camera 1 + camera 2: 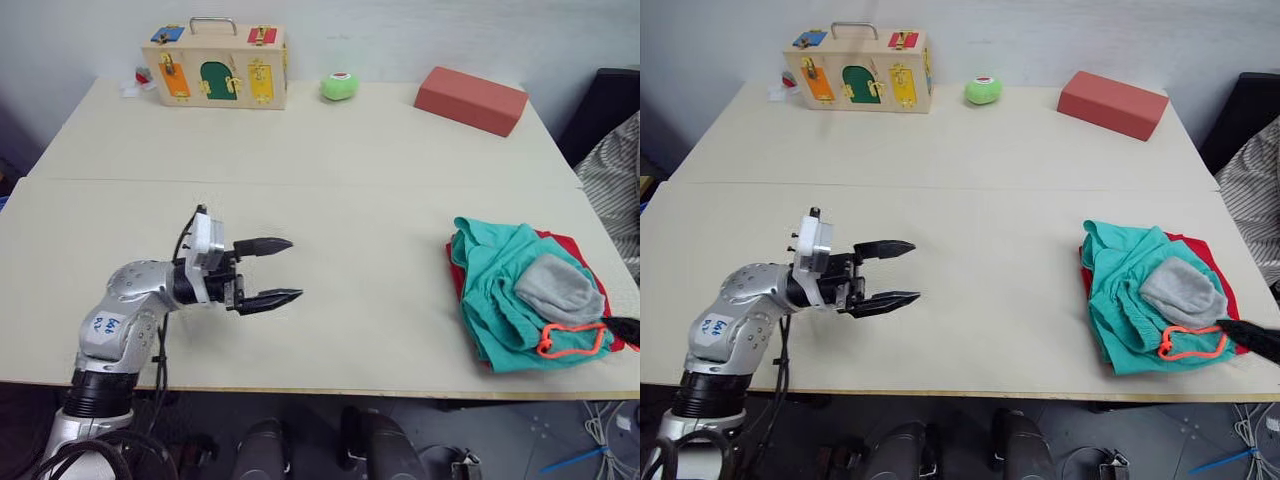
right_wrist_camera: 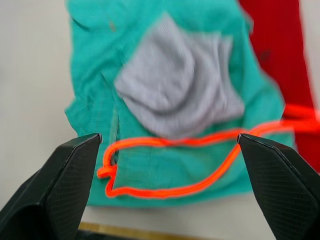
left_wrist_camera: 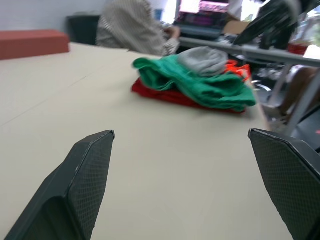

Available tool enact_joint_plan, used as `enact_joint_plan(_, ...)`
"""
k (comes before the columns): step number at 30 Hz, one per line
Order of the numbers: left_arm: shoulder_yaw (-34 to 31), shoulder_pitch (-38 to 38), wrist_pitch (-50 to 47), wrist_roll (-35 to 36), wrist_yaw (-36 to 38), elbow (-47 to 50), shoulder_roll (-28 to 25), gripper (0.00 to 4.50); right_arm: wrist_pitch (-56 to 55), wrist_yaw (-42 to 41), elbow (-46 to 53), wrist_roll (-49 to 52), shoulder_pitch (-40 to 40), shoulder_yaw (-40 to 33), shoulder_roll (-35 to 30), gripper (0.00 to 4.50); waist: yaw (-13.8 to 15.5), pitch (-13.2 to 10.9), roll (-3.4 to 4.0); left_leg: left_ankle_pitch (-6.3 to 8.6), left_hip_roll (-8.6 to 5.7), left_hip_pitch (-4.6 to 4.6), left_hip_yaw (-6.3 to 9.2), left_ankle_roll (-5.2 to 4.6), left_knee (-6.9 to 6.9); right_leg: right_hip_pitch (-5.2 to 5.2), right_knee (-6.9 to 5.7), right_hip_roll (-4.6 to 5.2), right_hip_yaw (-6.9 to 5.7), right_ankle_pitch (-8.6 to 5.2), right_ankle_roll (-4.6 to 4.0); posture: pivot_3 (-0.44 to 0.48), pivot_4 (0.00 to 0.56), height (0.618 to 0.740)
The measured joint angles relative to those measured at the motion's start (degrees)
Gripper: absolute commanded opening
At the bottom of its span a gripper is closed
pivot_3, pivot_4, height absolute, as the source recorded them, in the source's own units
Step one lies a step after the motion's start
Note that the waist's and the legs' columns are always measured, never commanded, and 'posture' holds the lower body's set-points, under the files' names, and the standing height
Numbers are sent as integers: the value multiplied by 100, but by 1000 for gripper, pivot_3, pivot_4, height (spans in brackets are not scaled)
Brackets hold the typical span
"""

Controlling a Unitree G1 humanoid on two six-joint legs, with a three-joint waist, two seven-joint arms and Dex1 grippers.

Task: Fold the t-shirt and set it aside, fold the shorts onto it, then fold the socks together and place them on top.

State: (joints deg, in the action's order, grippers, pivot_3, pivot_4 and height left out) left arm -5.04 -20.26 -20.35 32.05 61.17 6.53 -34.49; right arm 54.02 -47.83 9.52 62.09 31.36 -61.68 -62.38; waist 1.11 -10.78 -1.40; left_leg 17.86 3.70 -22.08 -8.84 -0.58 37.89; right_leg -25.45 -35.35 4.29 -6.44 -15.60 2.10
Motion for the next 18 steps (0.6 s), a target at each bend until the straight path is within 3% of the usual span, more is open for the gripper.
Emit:
enact_joint_plan(2,-117,66,136,-141,-85,-115,-94,4500,-323,-429,268,-433,-164,131,-278,4492,-44,-3,-6,-1,3,1,-2,0,1,0,1,-3,5,3,-6,0,150,740)
enact_joint_plan(4,-205,110,282,-310,-195,-246,-202,4500,-891,-625,327,-716,-1048,642,-434,4492,-111,-8,-17,-3,5,4,-1,1,4,1,2,-8,7,8,-14,0,150,740)
enact_joint_plan(8,-448,369,643,-639,-341,-465,-481,4500,-2399,-1115,320,-1767,-2497,2499,-426,4492,-136,-11,-19,0,6,8,3,14,-4,-5,-8,-10,3,7,-26,0,150,740)
enact_joint_plan(13,-745,859,1113,-1090,-582,-942,-743,4500,-4231,-1288,-296,-3087,-4803,4921,1399,4492,-200,-19,-21,-22,8,8,-12,63,-2,-19,-25,-9,4,2,-35,0,150,740)
enact_joint_plan(16,-871,1055,1504,-1375,-782,-1196,-820,4500,-5102,-1540,-775,-3818,-5169,6086,2253,4492,-146,-21,-16,-24,8,1,-13,64,4,-29,-41,4,-10,-5,-48,0,150,740)
enact_joint_plan(18,-1043,1297,1693,-1439,-845,-1234,-866,4500,-5768,-1687,-1373,-4243,-5403,6460,2567,4492,-124,-23,-13,-18,3,-4,-19,53,17,-29,-41,17,-16,-5,-48,0,150,740)
